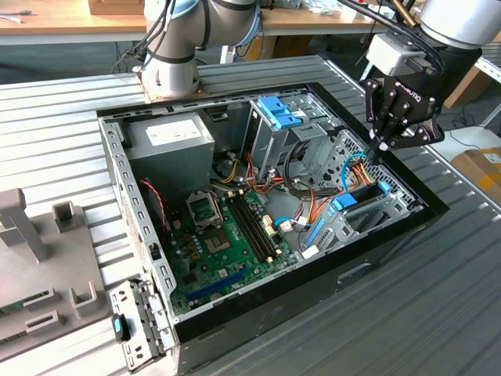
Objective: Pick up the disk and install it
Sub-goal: 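Insert the second disk wire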
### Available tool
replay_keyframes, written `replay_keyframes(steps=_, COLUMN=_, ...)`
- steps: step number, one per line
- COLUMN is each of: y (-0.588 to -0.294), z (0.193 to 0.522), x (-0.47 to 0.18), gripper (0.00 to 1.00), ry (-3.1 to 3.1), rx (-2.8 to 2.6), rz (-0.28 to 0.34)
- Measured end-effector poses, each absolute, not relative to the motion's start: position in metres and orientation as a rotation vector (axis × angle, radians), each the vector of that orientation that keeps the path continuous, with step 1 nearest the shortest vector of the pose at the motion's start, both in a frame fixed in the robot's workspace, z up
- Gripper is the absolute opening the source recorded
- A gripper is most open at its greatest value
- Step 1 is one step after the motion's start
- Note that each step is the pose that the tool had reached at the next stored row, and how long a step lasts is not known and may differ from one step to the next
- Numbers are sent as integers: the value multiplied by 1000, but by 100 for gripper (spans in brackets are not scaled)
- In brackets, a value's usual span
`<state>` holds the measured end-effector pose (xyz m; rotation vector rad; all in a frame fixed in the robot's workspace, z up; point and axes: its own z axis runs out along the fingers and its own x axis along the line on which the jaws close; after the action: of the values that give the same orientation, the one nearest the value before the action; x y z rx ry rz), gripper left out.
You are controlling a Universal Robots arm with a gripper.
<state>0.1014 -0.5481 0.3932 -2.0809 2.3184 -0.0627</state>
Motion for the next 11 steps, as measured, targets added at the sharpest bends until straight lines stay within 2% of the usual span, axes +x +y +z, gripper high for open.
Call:
replay_keyframes(steps=1, y=-548, z=393, x=101, gripper=11, ry=2318, rx=-2081, rz=-63)
replay_keyframes(steps=2, y=-548, z=393, x=101, gripper=24, ry=2319, rx=-2081, rz=-63)
replay_keyframes(steps=8, y=-549, z=389, x=101, gripper=24, ry=2319, rx=-2082, rz=-64)
replay_keyframes(steps=9, y=-549, z=389, x=101, gripper=16, ry=2319, rx=-2082, rz=-64)
replay_keyframes(steps=11, y=-549, z=389, x=101, gripper=15, ry=2319, rx=-2082, rz=-64)
